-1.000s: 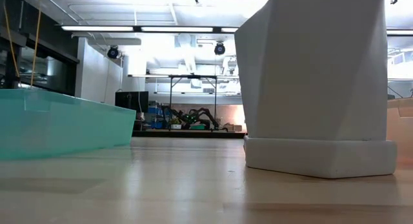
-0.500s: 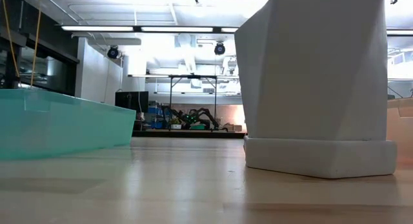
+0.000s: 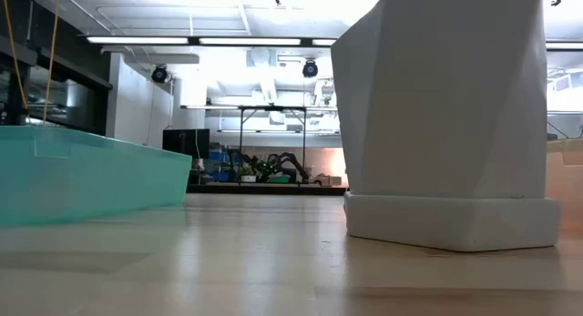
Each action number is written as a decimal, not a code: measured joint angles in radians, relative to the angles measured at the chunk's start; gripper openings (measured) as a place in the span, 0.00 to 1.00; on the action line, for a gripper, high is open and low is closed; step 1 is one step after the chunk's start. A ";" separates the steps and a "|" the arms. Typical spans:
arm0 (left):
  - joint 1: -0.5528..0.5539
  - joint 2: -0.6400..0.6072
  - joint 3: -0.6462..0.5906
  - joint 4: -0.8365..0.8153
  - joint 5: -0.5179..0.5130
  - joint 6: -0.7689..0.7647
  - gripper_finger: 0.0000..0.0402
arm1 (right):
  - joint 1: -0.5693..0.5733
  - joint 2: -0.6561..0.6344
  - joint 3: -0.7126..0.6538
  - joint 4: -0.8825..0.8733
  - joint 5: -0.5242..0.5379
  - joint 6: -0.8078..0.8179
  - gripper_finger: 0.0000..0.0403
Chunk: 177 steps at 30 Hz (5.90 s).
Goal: Sort pens & pencils
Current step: Put the yellow pencil into the orange bin, then return to Home Position
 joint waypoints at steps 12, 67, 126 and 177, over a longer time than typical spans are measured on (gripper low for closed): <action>0.000 -0.013 0.000 -0.058 0.000 -0.058 0.43 | 0.000 -0.296 -0.406 0.143 -0.135 0.258 0.00; 0.000 -0.013 0.000 -0.101 0.000 -0.063 0.43 | 0.000 -0.124 -0.603 0.102 -0.121 0.418 0.00; 0.000 -0.232 -0.001 -0.119 0.010 -0.080 0.43 | 0.000 -0.070 -0.602 0.613 -0.044 0.446 0.28; 0.000 -0.347 0.000 0.266 0.345 0.079 0.43 | 0.000 -0.166 -0.601 1.979 0.033 0.154 0.28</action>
